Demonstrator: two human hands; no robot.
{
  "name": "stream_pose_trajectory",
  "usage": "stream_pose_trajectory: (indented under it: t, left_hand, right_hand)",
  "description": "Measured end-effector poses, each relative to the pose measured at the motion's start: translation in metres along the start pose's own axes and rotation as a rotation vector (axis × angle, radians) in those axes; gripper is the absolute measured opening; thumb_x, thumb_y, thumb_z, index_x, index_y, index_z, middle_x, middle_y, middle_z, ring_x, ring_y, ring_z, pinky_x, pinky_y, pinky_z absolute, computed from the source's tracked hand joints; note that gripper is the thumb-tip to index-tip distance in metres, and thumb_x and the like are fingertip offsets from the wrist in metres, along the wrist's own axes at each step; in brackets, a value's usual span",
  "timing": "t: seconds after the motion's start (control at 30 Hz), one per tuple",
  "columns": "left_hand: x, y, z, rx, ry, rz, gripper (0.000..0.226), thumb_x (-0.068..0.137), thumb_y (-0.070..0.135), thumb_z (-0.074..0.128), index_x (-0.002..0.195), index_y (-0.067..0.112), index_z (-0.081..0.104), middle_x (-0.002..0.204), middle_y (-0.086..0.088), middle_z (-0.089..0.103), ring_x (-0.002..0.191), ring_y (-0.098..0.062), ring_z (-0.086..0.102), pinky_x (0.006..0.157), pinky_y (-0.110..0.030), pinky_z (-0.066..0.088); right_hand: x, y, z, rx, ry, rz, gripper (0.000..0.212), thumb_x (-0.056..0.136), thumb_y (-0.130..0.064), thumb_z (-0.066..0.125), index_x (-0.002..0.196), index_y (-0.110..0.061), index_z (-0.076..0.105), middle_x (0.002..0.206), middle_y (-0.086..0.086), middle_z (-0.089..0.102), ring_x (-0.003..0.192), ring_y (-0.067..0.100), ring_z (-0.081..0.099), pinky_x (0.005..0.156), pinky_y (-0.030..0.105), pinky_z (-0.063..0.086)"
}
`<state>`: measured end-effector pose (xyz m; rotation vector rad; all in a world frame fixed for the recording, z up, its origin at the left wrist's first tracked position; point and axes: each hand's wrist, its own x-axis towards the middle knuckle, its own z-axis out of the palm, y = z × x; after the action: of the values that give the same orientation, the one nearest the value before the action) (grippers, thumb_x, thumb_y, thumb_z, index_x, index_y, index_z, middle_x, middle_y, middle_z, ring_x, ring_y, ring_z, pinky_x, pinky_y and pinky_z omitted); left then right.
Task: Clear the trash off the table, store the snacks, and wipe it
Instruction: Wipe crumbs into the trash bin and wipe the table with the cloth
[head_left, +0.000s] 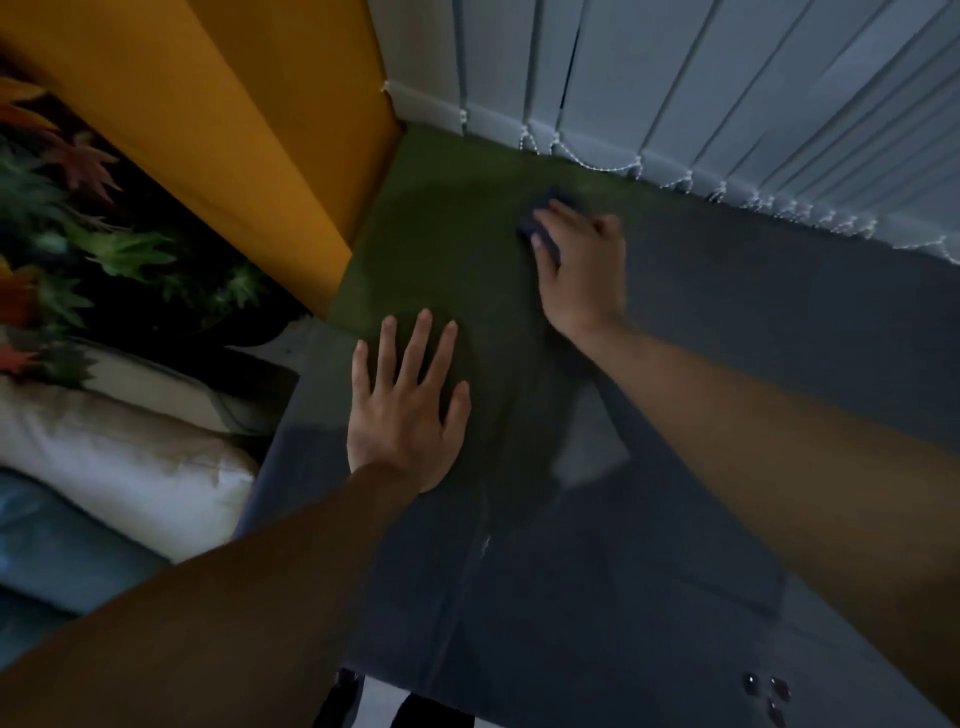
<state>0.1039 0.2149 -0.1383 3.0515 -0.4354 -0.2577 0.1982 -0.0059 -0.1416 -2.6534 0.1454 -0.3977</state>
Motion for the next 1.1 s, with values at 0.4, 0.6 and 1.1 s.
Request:
stream_pose_trajectory:
  t: [0.4,0.6,1.1]
  left_hand:
    - [0.0,0.001,-0.002,0.007,0.001,0.002,0.062,0.1,0.053,0.016,0.157,0.032,0.005,0.166,0.003,0.004,0.152,-0.03,-0.002,0.122,-0.053,0.005]
    - [0.0,0.002,-0.002,0.019,0.01,-0.007,0.062,0.1,0.053,0.02,0.157,0.032,0.008,0.165,0.003,0.007,0.152,-0.031,0.001,0.121,-0.053,0.006]
    - [-0.005,0.012,-0.001,0.073,0.025,-0.034,0.059,0.102,0.048,0.014,0.157,0.028,0.007,0.165,0.0,0.009,0.151,-0.034,0.007,0.119,-0.053,0.015]
  right_hand:
    - [0.021,0.027,-0.002,-0.071,-0.025,-0.024,0.034,0.1,-0.032,0.046,0.129,-0.025,0.062,0.139,-0.005,0.058,0.107,0.032,0.049,0.087,0.04,0.038]
    - [-0.026,0.038,-0.019,0.014,-0.148,-0.456,0.032,0.101,-0.03,0.052,0.13,-0.022,0.064,0.135,-0.007,0.061,0.102,0.027,0.049,0.086,0.042,0.044]
    - [-0.099,0.056,-0.047,0.02,-0.185,-0.47,0.031,0.1,-0.031,0.053,0.128,-0.024,0.066,0.136,-0.007,0.061,0.1,0.028,0.052,0.088,0.044,0.045]
